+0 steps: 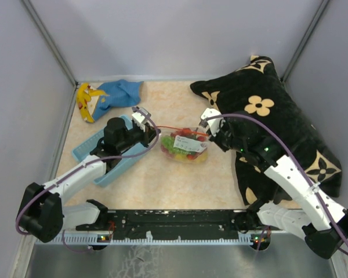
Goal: Place the food in the zip-top bag and seal the zipper
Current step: Place the zipper food storage bag at the center of the board.
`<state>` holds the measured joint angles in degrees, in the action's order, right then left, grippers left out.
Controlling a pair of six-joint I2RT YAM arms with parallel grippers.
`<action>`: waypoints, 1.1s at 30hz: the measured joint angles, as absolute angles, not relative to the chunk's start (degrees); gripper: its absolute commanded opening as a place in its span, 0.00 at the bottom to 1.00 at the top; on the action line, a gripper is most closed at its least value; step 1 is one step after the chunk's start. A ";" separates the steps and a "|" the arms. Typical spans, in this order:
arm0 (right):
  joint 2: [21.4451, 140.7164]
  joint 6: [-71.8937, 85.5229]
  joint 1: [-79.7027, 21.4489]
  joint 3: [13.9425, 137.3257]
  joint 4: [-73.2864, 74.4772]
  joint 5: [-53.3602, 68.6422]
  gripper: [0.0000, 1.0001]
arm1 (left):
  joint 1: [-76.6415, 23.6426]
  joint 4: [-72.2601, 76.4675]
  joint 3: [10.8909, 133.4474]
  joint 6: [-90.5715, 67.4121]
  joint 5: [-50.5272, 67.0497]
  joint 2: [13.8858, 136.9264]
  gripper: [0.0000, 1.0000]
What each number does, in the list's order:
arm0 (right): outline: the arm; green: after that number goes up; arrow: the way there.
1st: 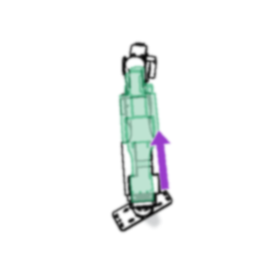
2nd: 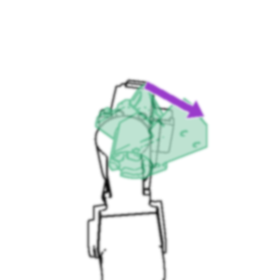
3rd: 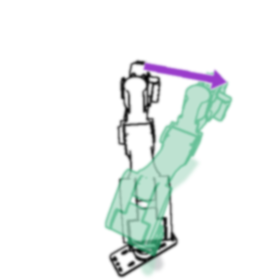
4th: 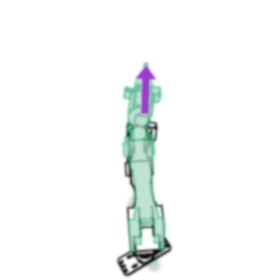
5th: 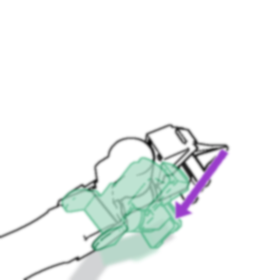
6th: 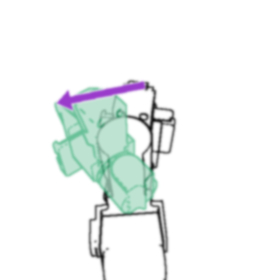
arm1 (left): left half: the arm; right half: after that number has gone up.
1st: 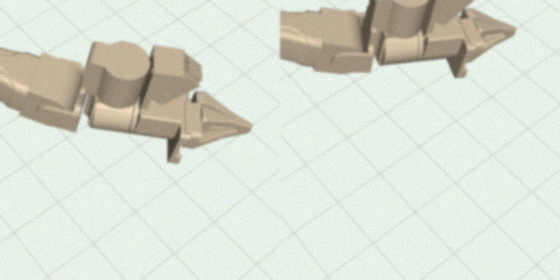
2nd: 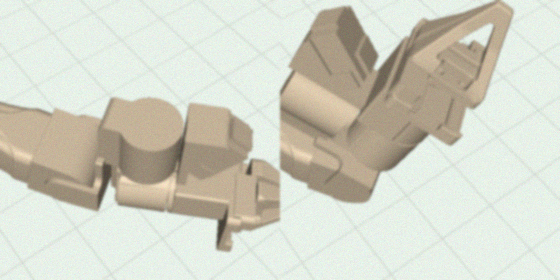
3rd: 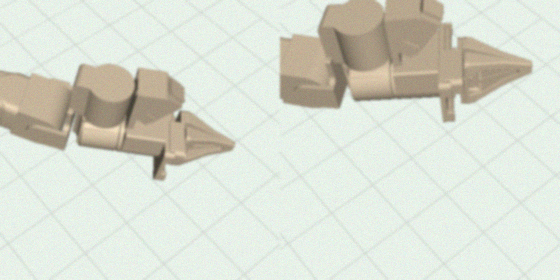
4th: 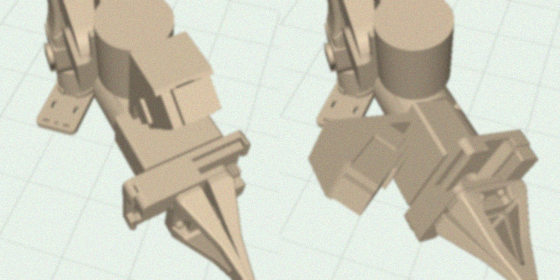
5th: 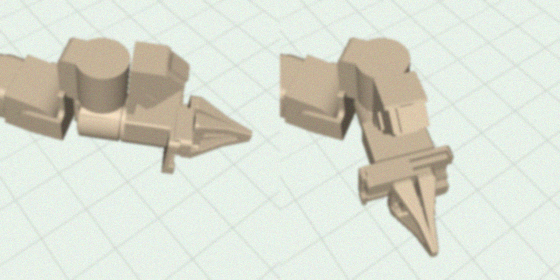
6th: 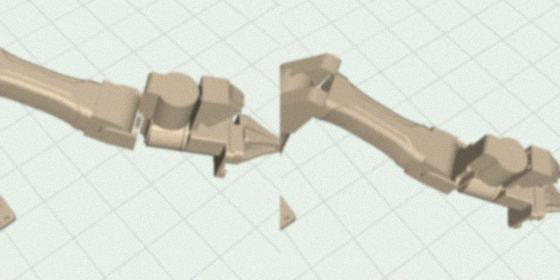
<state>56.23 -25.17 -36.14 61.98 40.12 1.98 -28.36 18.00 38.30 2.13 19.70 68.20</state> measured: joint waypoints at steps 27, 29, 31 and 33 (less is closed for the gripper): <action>54.59 -2.02 -34.57 53.23 15.92 -16.23 0.76 | -22.24 17.10 48.18 -16.01 16.43 73.01 0.84; 51.53 0.32 -34.57 52.99 16.80 -18.00 0.77 | -22.22 15.18 46.26 -17.43 14.70 67.29 0.92; 47.64 1.98 -34.57 52.38 17.21 -19.68 0.77 | -22.11 12.49 44.40 -18.81 12.47 60.86 0.98; 42.76 3.42 -34.57 51.27 17.63 -21.69 0.77 | -22.04 8.91 43.35 -19.97 9.96 54.28 1.00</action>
